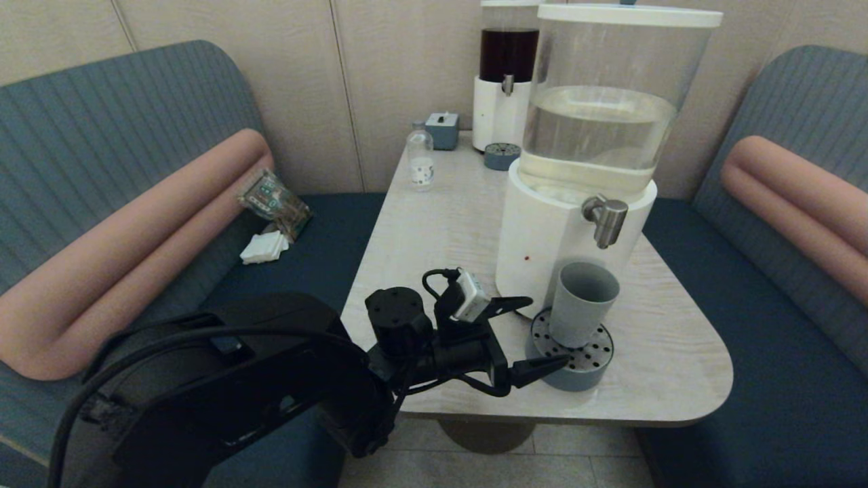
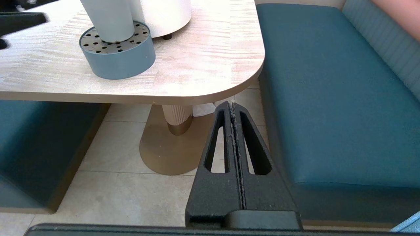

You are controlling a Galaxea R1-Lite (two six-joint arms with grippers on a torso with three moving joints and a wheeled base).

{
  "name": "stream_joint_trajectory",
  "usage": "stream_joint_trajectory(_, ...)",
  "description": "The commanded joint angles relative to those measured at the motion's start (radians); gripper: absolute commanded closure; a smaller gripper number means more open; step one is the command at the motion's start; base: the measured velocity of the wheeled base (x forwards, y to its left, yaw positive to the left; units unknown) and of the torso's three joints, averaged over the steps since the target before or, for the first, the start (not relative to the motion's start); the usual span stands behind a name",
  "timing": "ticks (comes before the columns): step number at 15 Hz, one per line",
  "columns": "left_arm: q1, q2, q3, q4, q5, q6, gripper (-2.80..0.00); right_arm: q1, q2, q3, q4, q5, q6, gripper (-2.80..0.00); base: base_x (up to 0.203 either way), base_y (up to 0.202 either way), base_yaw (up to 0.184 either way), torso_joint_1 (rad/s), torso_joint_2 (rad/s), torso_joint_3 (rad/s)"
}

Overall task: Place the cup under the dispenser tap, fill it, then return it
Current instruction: Place it under the water dispenser, then turn on the faucet

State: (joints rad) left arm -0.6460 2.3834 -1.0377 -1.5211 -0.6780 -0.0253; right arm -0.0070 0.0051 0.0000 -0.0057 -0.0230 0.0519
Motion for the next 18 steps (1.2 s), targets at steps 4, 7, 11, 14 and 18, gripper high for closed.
stream_joint_trajectory(4,0.09,-0.316,0.331,-0.009,0.034,0.014,0.0,0.0,0.001,0.002,-0.001,0.0,0.0,0.0,0.0,0.0,0.0,0.0,0.0,0.0)
stream_joint_trajectory(7,0.195,-0.532,0.544,-0.009,0.076,0.015,0.0,0.001,-0.001,0.002,-0.001,0.0,0.0,0.0,0.0,0.0,0.0,0.0,0.0,0.0)
stream_joint_trajectory(11,0.3,-0.852,0.693,-0.009,0.22,-0.034,0.0,-0.001,-0.001,0.002,0.0,0.0,0.0,0.0,0.0,0.0,0.0,0.0,0.0,0.0)
stream_joint_trajectory(14,0.44,-1.129,0.794,0.004,0.329,-0.072,0.0,-0.001,0.0,0.001,-0.001,0.0,0.0,0.0,0.0,0.0,0.0,0.0,0.0,0.0)
stream_joint_trajectory(18,0.62,-1.524,0.863,0.198,0.418,-0.107,0.0,-0.001,-0.001,0.0,-0.002,0.0,0.0,0.0,0.0,0.0,0.0,0.0,0.0,0.0)
